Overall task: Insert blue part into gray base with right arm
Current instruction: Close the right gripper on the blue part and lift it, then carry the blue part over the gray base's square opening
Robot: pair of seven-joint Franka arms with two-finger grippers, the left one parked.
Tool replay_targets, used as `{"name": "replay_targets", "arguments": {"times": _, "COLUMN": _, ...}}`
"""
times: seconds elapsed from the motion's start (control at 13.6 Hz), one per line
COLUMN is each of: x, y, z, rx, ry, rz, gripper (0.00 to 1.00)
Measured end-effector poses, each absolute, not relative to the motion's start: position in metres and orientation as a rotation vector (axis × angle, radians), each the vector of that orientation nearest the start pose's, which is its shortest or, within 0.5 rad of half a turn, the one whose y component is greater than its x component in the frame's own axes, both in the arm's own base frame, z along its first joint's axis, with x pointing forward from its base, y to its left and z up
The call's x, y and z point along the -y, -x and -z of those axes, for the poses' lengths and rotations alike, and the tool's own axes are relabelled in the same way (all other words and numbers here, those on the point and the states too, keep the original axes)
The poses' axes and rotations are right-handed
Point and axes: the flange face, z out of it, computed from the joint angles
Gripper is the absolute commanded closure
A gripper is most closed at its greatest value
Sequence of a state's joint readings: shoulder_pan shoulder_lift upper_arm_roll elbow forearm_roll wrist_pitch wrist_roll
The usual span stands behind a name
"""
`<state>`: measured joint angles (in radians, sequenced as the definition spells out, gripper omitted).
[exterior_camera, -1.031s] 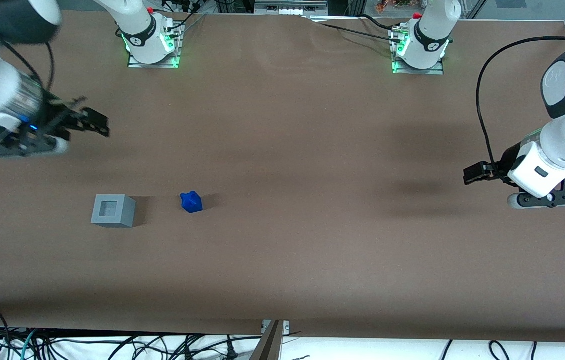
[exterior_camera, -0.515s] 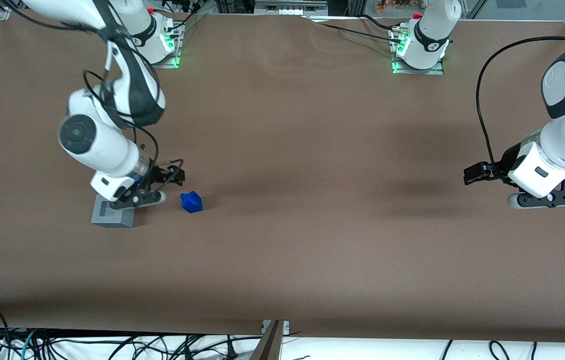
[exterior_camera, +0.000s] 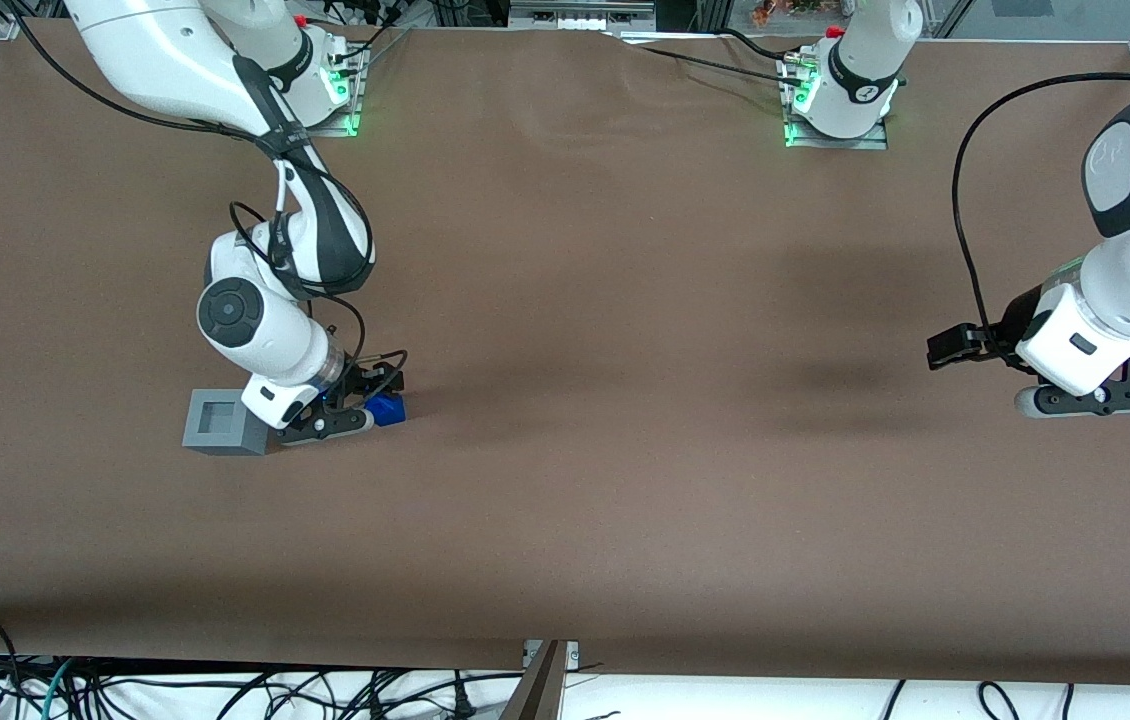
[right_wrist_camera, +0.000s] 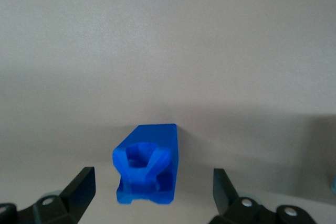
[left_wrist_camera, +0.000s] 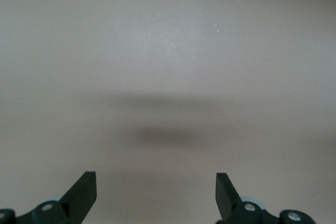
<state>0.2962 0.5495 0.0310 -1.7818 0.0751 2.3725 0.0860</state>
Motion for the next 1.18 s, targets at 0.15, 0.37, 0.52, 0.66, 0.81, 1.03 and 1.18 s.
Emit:
{"name": "replay_targets", "arguments": {"times": 0.15, "x": -0.214, "y": -0.627, "z": -0.243, "rx": 0.283, "ry": 3.053, "rz": 0.032, "gripper": 0.10}}
{"name": "replay_targets", "arguments": {"times": 0.37, "x": -0.215, "y": -0.627, "z": -0.237, "rx": 0.285, "ry": 3.053, "rz": 0.034, "gripper": 0.29}}
{"name": "replay_targets", "arguments": {"times": 0.52, "x": -0.215, "y": -0.627, "z": -0.233, "rx": 0.286, "ry": 3.053, "rz": 0.031, "gripper": 0.43}}
{"name": "replay_targets", "arguments": {"times": 0.66, "x": -0.215, "y": -0.627, "z": -0.231, "rx": 0.286, "ry": 3.054, "rz": 0.030, "gripper": 0.59}}
{"name": "replay_targets", "arguments": {"times": 0.81, "x": -0.215, "y": -0.627, "z": -0.232, "rx": 0.284, "ry": 3.054, "rz": 0.032, "gripper": 0.74}}
{"name": "replay_targets", "arguments": {"times": 1.03, "x": -0.204, "y": -0.635, "z": -0.248, "rx": 0.262, "ry": 3.068, "rz": 0.012, "gripper": 0.74}}
{"name": "replay_targets", "arguments": {"times": 1.18, "x": -0.177, "y": -0.649, "z": -0.284, "rx": 0.213, "ry": 3.099, "rz": -0.055, "gripper": 0.74}}
